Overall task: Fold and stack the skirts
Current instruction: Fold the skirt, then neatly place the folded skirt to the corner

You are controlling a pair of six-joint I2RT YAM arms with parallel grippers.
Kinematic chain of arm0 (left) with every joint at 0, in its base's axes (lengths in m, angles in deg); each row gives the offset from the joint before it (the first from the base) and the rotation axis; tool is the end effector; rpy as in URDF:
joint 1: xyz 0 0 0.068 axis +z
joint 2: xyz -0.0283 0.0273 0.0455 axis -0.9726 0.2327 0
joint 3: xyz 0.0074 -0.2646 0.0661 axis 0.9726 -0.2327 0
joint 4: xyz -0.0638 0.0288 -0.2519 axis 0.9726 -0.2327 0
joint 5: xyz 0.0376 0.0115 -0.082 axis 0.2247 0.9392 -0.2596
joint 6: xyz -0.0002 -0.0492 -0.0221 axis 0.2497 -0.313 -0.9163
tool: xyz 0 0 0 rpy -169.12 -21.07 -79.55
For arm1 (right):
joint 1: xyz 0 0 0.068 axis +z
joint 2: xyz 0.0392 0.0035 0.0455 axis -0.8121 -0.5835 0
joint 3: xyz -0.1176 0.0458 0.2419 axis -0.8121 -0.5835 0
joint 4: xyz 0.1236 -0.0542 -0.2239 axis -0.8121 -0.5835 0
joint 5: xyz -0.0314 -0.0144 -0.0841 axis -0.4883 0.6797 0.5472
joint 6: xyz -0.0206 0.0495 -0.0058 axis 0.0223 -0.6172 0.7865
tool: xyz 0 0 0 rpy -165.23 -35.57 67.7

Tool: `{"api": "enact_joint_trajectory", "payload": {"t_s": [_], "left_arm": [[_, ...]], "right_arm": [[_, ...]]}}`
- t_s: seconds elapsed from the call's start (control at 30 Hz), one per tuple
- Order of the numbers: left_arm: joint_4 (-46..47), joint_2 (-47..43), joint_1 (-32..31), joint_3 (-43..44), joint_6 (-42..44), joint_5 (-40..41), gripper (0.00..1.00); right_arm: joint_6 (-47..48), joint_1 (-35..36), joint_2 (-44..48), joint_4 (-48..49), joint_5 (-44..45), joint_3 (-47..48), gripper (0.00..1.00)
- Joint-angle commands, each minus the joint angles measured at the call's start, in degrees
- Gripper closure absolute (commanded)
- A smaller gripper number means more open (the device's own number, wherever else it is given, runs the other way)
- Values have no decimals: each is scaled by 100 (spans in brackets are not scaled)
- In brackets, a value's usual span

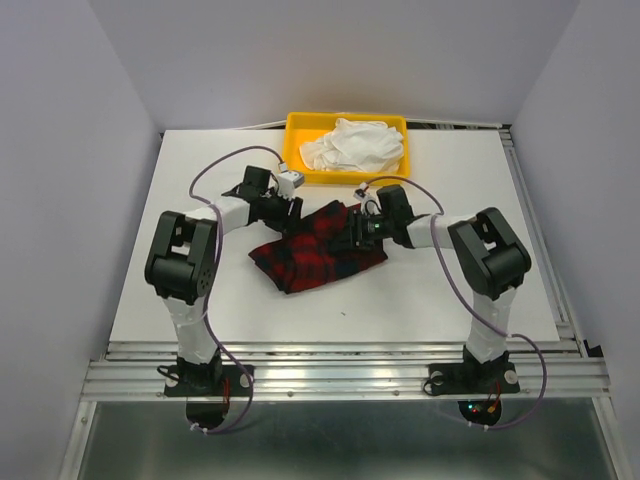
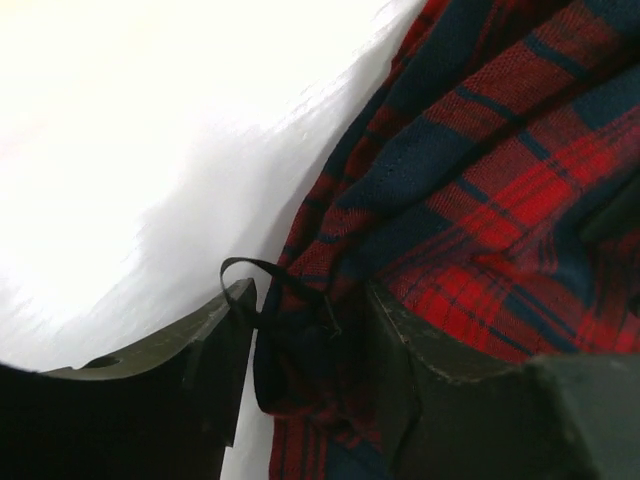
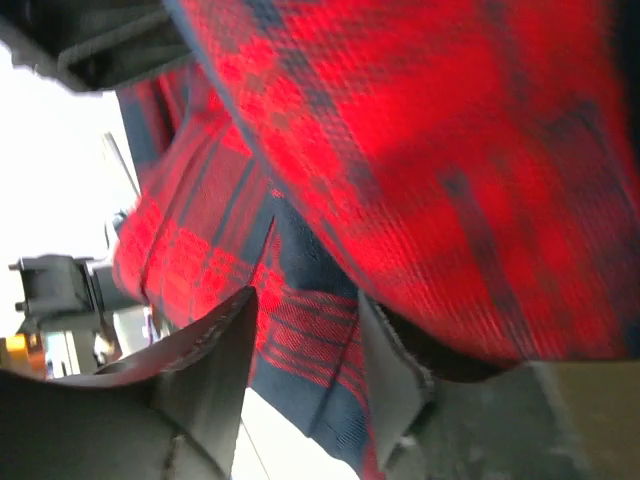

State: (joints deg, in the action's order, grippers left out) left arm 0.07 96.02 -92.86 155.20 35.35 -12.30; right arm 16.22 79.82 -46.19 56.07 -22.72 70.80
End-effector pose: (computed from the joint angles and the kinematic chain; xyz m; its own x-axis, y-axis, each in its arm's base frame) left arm 0.3870 -0.1323 0.1680 -0.5533 0.3461 -0.7576 0.7122 0.6683 -0.2148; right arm 0.3452 0.1914 0.1344 -0.9181 -0.0188 -0.3959 -0.3441 0.5336 0.7726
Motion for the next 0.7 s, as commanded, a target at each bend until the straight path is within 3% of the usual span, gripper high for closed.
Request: {"api": "enact_joint_trajectory", "payload": {"t_s": [0.0,0.1,0.13,0.17,0.27,0.3,0.47,0.67], "left_arm": [[191,-1415,85,-476,36,608,33],[105,-1884,85,-477,-165,775,32],[26,-2007,85,-477,-210,767,31],[-44,-2199,85,-477,-245,758,16],[-168,-2517,85,-582,-377,767,15],[-203,-2570,76,-599,-386,776,2],[-282,-2895,76,-556,-386,1031,1],[-555,-2992,76,-301,-246,1241,1]], "right_arm": [[-282,-29,-48,579,861,-438,44],[-406,-29,250,563,1246,-702,38],[-398,-29,391,466,1501,-781,28],[-372,-29,679,291,2008,-930,26],[-56,-29,1224,-314,3048,-1081,19],[41,-29,1305,-526,3346,-1063,17],[893,-187,1534,-1702,4655,-739,15],[1878,-538,1333,-3154,5519,-202,10]]}}
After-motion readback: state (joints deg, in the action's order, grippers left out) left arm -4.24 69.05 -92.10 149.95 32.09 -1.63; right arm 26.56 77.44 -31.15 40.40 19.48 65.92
